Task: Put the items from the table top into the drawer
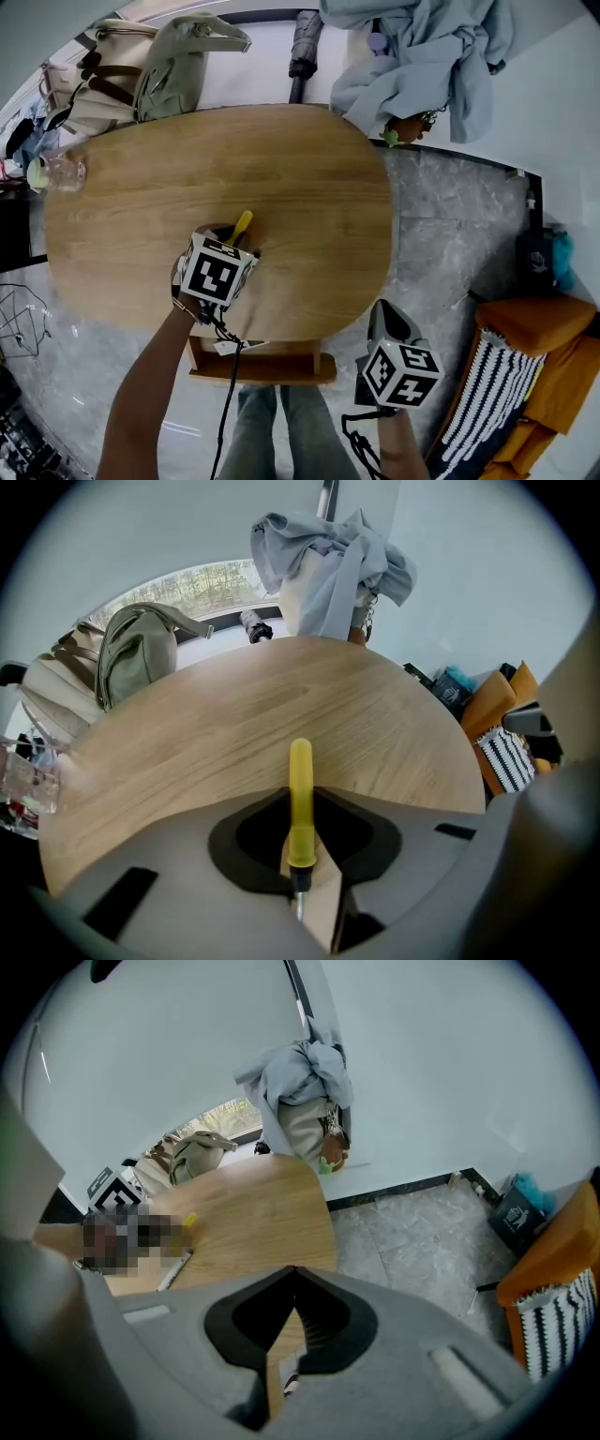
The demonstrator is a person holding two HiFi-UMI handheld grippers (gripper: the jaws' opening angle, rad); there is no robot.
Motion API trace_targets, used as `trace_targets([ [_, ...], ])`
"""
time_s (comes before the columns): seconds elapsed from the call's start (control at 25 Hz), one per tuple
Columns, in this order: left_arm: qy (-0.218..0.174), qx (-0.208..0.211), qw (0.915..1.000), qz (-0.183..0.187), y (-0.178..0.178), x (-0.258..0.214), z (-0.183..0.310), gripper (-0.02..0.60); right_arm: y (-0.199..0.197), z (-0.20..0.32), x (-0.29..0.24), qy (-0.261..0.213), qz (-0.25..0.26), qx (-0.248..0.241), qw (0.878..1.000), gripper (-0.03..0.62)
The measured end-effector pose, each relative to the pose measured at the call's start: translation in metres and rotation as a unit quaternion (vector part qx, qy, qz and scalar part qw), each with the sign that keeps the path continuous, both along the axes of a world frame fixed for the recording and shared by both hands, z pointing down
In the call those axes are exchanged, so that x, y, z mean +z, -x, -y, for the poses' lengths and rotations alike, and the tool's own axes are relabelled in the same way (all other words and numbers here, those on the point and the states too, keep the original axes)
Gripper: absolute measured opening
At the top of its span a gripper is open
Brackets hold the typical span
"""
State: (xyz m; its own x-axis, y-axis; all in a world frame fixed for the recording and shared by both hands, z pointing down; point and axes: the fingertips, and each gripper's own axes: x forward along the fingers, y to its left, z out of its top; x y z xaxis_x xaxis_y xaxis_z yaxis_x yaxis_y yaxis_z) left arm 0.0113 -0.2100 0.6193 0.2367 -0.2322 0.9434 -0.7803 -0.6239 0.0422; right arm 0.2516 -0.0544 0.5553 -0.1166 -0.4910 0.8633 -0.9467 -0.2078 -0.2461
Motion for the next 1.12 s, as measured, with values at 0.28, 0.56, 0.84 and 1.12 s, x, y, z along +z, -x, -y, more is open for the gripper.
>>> trace_targets([
  [0.28, -0.008, -0.003, 1.0000, 0.004, 0.015, -0.014, -0.004, 0.071, 0.013, 0.002, -0.008, -0.008, 0.002, -0.010, 1.000, 0.005],
  [0.56, -0.017, -0.017, 0.9997, 0.006, 0.041, -0.031, -0.013, 0.071, 0.034, 0.003, -0.018, -0.015, 0.004, -0.027, 1.000, 0.005],
  [0.84, -0.024, -0.036, 0.9990, 0.004, 0.067, -0.043, -0.026, 0.071, 0.050, 0.001, -0.026, -0.025, -0.001, -0.040, 0.999, 0.005],
  [1.12, -0.023, -0.042, 0.9989, -0.002, 0.088, -0.051, -0.054, 0.071, 0.072, -0.014, -0.034, -0.031, -0.003, -0.048, 0.998, 0.005],
])
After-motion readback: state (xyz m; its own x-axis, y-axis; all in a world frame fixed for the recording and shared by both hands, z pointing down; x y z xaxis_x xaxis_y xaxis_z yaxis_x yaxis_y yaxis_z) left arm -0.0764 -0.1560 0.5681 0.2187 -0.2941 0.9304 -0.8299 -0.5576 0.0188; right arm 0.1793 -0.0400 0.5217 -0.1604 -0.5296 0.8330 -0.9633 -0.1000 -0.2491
